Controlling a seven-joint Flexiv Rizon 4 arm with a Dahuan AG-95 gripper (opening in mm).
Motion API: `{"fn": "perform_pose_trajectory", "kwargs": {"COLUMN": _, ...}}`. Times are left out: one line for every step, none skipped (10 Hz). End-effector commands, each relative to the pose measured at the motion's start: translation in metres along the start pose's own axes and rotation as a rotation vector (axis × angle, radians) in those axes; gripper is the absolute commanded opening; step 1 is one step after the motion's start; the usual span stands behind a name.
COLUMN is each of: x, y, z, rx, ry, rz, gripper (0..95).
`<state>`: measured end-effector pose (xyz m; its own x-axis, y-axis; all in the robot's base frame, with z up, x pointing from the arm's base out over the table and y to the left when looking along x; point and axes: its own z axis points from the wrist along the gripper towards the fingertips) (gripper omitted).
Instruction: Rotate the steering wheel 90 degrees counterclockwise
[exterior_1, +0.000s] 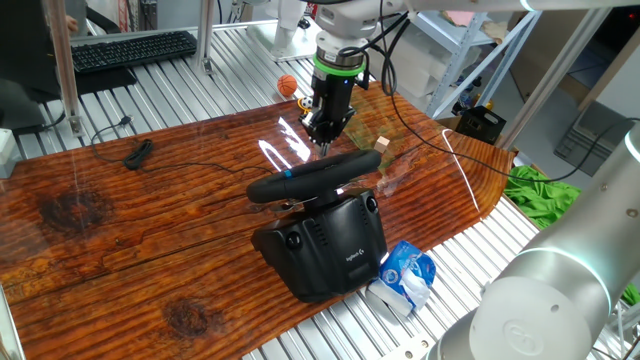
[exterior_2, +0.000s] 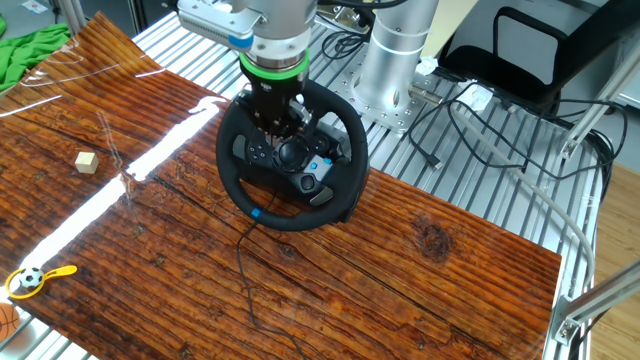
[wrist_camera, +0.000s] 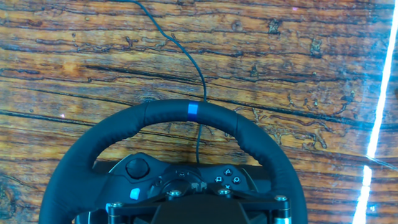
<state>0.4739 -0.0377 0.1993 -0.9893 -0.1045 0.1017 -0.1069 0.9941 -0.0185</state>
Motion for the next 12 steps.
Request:
{"fn": "perform_pose_trajectory", "kwargs": {"x": 0.0, "y": 0.0, "z": 0.0, "rx": -0.001, "ry": -0.002, "rz": 0.008, "gripper": 0.0}}
{"fn": "perform_pose_trajectory", "kwargs": {"x": 0.0, "y": 0.0, "z": 0.0, "rx": -0.009, "ry": -0.002, "rz": 0.021, "gripper": 0.0}}
{"fn": "perform_pose_trajectory", "kwargs": {"x": 0.0, "y": 0.0, "z": 0.0, "rx": -0.012, "ry": -0.002, "rz": 0.031, "gripper": 0.0}}
{"fn": "perform_pose_trajectory", "kwargs": {"x": 0.0, "y": 0.0, "z": 0.0, "rx": -0.022, "ry": -0.004, "rz": 0.049, "gripper": 0.0}}
{"fn": "perform_pose_trajectory", "kwargs": {"x": -0.003, "y": 0.002, "z": 0.002, "rx": -0.025, "ry": -0.005, "rz": 0.067, "gripper": 0.0}}
{"fn": "perform_pose_trajectory", "kwargs": {"x": -0.011, "y": 0.008, "z": 0.006, "rx": -0.027, "ry": -0.001, "rz": 0.081, "gripper": 0.0}}
{"fn": "perform_pose_trajectory", "kwargs": {"x": -0.02, "y": 0.014, "z": 0.009, "rx": -0.028, "ry": 0.003, "rz": 0.094, "gripper": 0.0}}
{"fn": "perform_pose_trajectory", "kwargs": {"x": -0.031, "y": 0.022, "z": 0.013, "rx": -0.029, "ry": 0.004, "rz": 0.11, "gripper": 0.0}}
{"fn": "perform_pose_trajectory", "kwargs": {"x": -0.036, "y": 0.025, "z": 0.015, "rx": -0.028, "ry": 0.005, "rz": 0.116, "gripper": 0.0}}
{"fn": "perform_pose_trajectory", "kwargs": {"x": -0.046, "y": 0.03, "z": 0.018, "rx": -0.028, "ry": 0.005, "rz": 0.128, "gripper": 0.0}}
{"fn": "perform_pose_trajectory", "kwargs": {"x": -0.055, "y": 0.032, "z": 0.018, "rx": -0.029, "ry": 0.004, "rz": 0.136, "gripper": 0.0}}
{"fn": "perform_pose_trajectory", "kwargs": {"x": -0.065, "y": 0.033, "z": 0.018, "rx": -0.029, "ry": 0.004, "rz": 0.138, "gripper": 0.0}}
